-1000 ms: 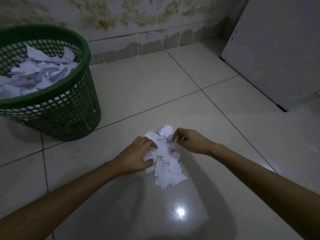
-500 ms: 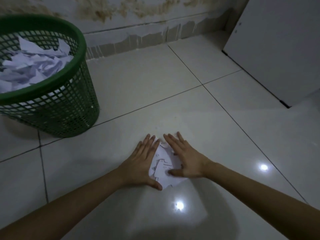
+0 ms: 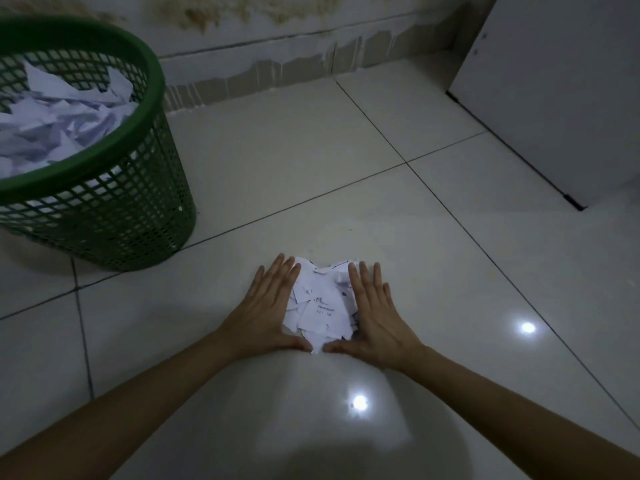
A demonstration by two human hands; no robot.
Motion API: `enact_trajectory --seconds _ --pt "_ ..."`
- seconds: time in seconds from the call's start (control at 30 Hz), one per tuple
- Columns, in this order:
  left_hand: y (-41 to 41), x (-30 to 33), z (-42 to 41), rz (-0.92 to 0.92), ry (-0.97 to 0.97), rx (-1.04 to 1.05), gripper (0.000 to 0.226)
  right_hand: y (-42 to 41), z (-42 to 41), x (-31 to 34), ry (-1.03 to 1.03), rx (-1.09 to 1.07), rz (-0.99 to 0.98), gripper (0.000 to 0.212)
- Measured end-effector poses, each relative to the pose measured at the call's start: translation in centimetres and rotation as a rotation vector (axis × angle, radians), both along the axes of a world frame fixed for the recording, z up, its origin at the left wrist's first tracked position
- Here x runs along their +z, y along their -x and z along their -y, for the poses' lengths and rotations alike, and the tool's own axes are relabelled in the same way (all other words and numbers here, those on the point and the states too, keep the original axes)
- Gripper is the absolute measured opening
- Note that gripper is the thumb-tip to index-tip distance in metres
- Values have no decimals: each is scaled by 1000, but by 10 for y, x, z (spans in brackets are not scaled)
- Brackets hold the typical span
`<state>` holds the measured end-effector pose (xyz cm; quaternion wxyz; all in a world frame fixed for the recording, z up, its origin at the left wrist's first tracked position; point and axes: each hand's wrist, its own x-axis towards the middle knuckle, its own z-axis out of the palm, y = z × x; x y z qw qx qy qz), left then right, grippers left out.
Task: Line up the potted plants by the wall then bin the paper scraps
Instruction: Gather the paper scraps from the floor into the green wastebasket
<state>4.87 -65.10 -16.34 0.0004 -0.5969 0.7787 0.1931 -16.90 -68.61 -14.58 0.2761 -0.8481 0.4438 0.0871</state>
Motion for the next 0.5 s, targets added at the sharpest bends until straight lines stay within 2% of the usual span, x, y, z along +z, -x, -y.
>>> enact_trajectory --seconds 0.2,0.27,0.3,0.4,0.5 --pt "-11 5 -6 -16 5 98 121 0 -3 -7 57 49 13 122" --pt "-11 5 -6 -132 36 133 125 -4 1 -9 62 42 26 119" --pt "-7 7 -6 -193 -14 172 121 -8 4 -11 73 51 31 118" --pt "6 10 -3 -298 -37 268 98 -20 15 -17 107 91 79 121" --pt "15 7 -2 -480 -17 359 86 -31 24 -25 177 173 132 116"
